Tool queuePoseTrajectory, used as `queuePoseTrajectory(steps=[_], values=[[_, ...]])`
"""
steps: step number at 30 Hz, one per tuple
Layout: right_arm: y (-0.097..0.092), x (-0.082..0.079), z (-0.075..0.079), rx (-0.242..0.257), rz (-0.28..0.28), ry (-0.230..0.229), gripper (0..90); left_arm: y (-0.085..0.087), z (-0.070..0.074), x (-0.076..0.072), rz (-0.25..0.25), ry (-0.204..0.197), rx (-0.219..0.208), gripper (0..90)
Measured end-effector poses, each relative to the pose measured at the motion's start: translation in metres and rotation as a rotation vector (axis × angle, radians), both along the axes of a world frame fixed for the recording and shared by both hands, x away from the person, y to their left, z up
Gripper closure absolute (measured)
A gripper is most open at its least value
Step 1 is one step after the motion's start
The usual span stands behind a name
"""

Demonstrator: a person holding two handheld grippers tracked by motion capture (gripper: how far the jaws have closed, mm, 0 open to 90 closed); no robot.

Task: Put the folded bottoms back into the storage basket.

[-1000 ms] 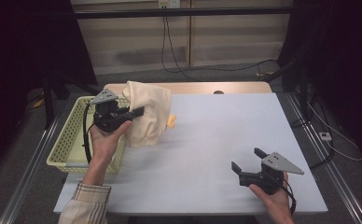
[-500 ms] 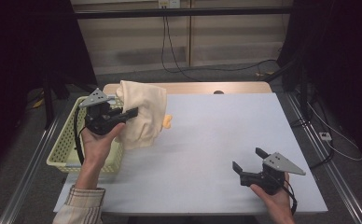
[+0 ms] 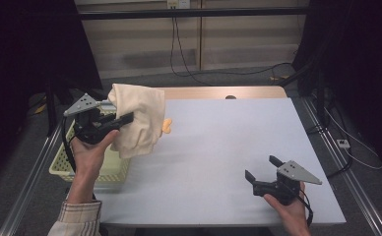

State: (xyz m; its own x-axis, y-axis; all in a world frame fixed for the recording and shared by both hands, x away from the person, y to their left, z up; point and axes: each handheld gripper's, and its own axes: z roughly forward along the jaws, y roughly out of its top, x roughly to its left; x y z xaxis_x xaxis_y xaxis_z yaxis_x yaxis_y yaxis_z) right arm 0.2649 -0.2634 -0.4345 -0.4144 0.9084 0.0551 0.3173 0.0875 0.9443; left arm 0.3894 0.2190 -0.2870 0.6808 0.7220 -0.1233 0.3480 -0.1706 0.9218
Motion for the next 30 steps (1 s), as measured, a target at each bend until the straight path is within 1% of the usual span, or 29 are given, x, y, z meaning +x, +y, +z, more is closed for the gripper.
queuePoseTrajectory(steps=[2,4,6,14,17,20,23,27,30], values=[[0.0,0.0,0.0,-0.001,0.0,0.0,2.0,0.001,0.003,-0.003,0.008,0.003,-0.006,77.0],[0.0,0.0,0.0,-0.003,0.0,-0.002,2.0,0.002,0.005,-0.006,0.004,-0.01,0.008,77.0],[0.0,0.001,0.0,-0.005,0.001,0.001,2.0,0.003,0.006,-0.008,0.004,-0.015,0.011,77.0],[0.001,0.0,0.0,-0.006,0.007,-0.002,2.0,0.019,0.008,-0.009,0.019,-0.015,0.011,77.0],[0.0,0.0,0.0,-0.003,0.004,-0.002,2.0,0.025,0.009,-0.01,0.05,-0.013,-0.004,77.0],[0.0,0.0,0.0,-0.004,0.004,-0.004,2.0,0.03,0.009,-0.01,0.071,-0.008,0.005,77.0],[0.0,0.0,0.0,-0.007,0.006,-0.003,2.1,0.035,0.009,-0.011,0.073,-0.019,-0.018,77.0],[0.0,0.0,0.0,-0.007,0.005,-0.005,2.1,0.041,0.011,-0.012,0.078,-0.021,-0.022,77.0],[0.0,0.0,0.0,-0.007,0.003,-0.004,2.2,0.048,0.012,-0.012,0.095,-0.015,-0.034,77.0]])
